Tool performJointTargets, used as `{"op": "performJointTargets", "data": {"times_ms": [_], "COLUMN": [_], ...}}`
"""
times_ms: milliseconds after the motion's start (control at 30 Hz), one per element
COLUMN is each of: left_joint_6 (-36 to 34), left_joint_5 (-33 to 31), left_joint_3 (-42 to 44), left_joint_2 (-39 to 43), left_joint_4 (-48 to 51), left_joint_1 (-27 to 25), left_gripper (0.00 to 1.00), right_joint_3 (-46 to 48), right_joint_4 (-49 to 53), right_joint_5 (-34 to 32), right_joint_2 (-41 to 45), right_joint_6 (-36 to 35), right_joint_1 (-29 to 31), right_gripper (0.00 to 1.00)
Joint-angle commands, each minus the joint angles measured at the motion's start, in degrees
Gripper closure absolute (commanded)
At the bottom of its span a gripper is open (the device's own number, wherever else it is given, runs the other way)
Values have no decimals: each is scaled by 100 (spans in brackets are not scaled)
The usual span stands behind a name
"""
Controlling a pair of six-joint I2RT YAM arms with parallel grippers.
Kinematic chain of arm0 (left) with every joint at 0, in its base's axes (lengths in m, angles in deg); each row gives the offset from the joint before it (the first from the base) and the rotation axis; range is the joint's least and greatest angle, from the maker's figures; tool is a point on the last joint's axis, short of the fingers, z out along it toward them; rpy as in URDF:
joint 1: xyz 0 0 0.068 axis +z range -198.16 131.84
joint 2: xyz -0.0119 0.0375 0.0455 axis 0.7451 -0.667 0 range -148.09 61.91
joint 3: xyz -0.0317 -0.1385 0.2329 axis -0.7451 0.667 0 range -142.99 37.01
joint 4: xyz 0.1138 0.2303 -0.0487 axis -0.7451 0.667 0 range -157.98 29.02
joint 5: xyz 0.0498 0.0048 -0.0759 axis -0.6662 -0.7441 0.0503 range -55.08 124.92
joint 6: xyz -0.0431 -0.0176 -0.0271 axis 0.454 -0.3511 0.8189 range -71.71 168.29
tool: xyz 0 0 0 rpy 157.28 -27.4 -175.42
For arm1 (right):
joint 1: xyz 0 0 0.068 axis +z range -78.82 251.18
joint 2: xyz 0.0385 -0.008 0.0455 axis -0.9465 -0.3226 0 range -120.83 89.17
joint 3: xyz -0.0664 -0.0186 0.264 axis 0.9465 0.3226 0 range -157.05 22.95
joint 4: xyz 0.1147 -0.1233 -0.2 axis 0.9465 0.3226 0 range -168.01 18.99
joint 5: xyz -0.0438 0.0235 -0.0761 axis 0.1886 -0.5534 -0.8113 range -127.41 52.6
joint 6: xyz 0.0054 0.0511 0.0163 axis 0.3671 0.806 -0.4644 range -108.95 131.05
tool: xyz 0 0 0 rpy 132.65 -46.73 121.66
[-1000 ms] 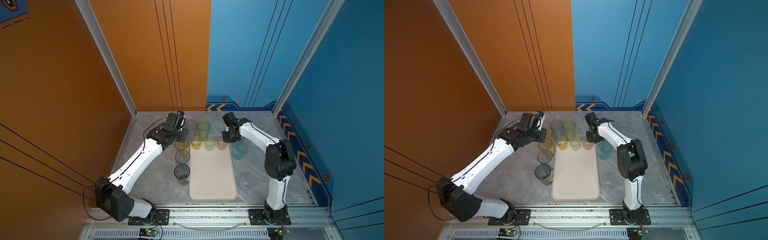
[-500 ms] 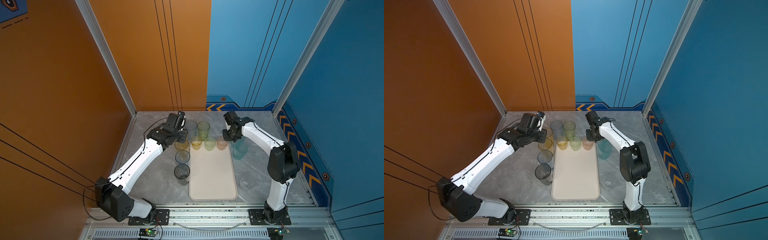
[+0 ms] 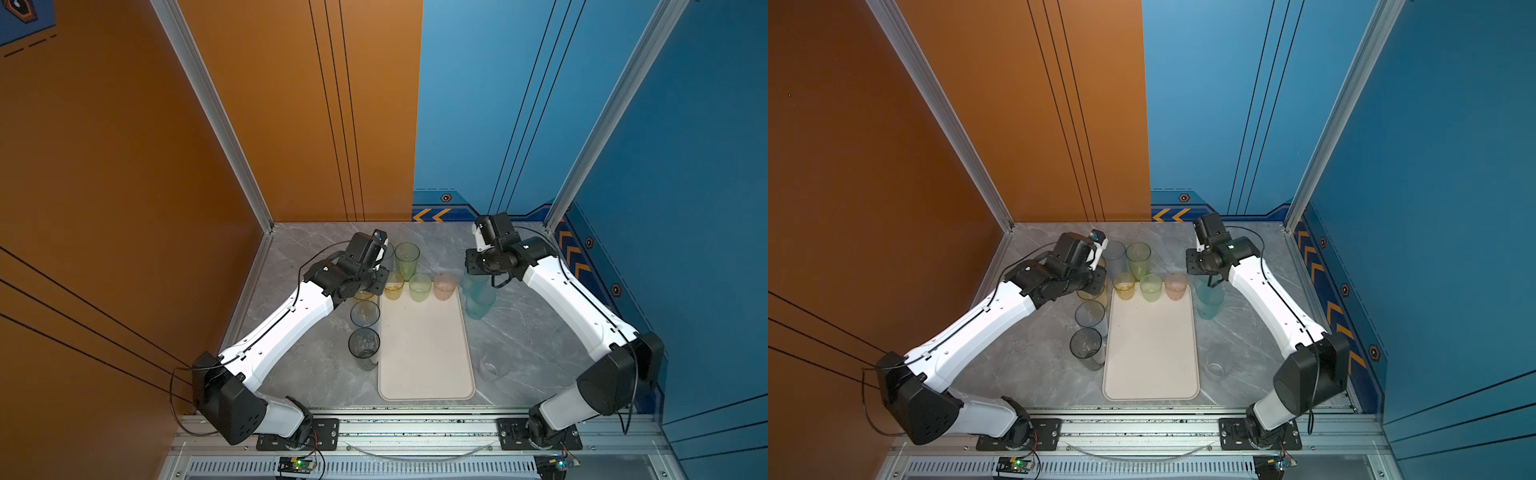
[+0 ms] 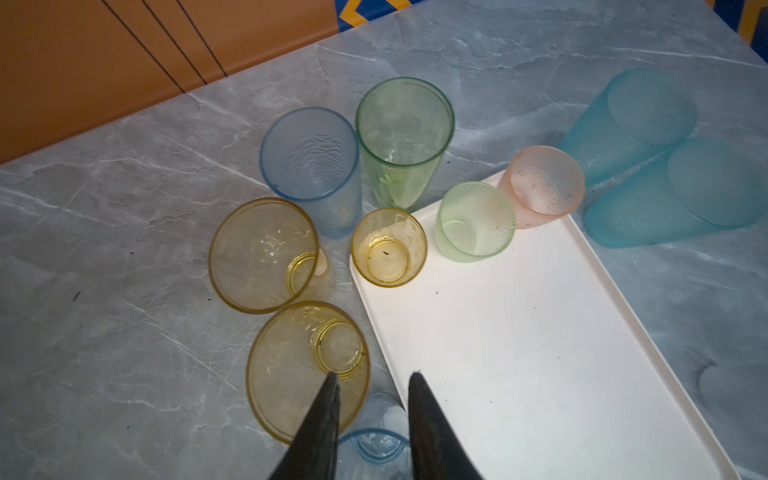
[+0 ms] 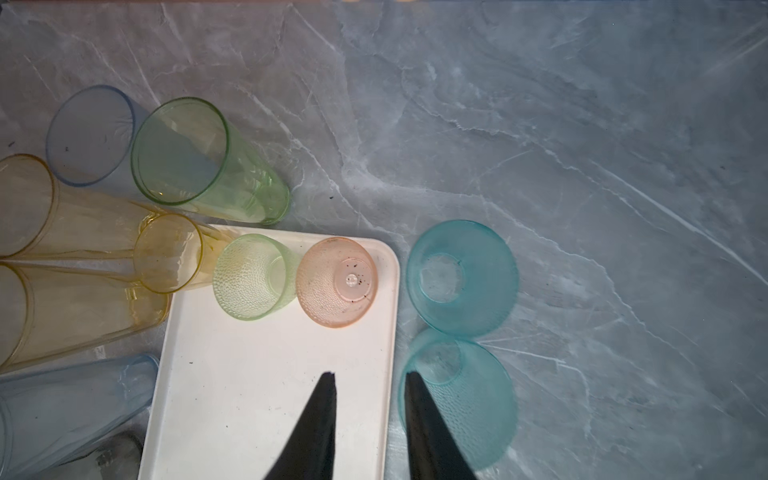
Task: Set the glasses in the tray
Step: 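Grasp the clear frosted glass with left gripper while right arm moves toward teal glasses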
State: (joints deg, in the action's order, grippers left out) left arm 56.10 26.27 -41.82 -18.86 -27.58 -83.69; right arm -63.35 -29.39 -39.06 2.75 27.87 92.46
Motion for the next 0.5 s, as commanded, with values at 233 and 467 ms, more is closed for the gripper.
{"op": "performJointTargets", "data": {"times_ms": [233,467], "left_joint_6": [250,467], "left_joint_5": [1050,1331], "left_joint_3": [-547,-1535], "left_joint_2": [-486,-1869], "left_joint_4": [241,247], "left_joint_1": [-1582,-2716], "left_gripper": [80,79], "right_joint_3": [1654,2118], "right_joint_4": [627,467], "right_joint_5": [-25,552], "right_joint_2": [1386,1634], "right_joint_6": [441,402], "right_joint_1": [-1023,-1929], "right_gripper": [64,63]}}
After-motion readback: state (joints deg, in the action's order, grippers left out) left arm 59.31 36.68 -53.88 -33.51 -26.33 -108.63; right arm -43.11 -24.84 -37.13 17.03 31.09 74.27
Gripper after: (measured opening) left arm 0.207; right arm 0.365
